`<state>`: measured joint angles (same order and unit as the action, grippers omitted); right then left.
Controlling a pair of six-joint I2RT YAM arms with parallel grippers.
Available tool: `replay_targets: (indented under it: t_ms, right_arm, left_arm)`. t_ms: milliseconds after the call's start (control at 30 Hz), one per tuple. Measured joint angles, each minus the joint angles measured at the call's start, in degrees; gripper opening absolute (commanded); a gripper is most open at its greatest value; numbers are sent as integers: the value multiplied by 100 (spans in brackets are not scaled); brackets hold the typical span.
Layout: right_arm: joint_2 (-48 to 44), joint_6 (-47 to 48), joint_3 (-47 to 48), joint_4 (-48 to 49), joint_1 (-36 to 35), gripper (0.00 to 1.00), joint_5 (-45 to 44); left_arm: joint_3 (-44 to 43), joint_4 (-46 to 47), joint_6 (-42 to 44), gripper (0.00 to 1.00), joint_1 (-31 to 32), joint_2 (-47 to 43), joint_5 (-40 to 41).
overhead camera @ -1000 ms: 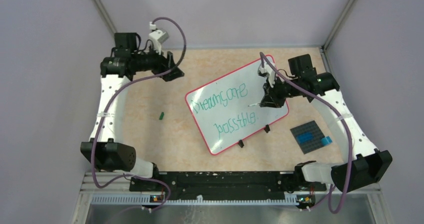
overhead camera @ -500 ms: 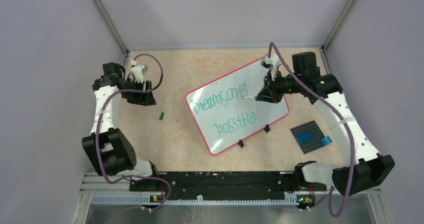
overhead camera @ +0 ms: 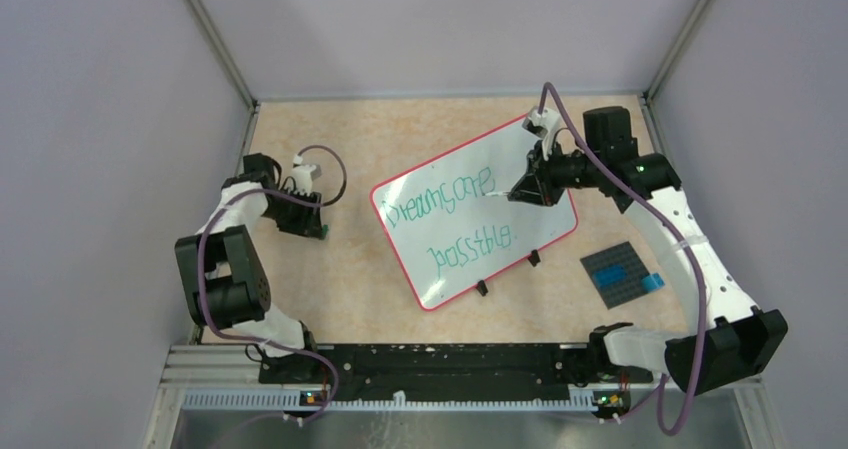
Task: Write a sentence on the whiteboard
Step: Close the whiteboard marker at the center of the board.
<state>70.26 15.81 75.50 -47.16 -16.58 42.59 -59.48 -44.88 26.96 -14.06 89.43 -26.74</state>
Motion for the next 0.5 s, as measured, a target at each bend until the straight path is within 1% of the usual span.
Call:
replay_targets:
  t_ms: [300,500]
  right_arm:
    - [-7,-103,-85,98,26,0,-9]
    - [-11,-107,-85,122,28,0,-39]
  left_arm:
    - [166,772,-146,45,343,540,385]
    - [260,1097,-247,39,511,673,693]
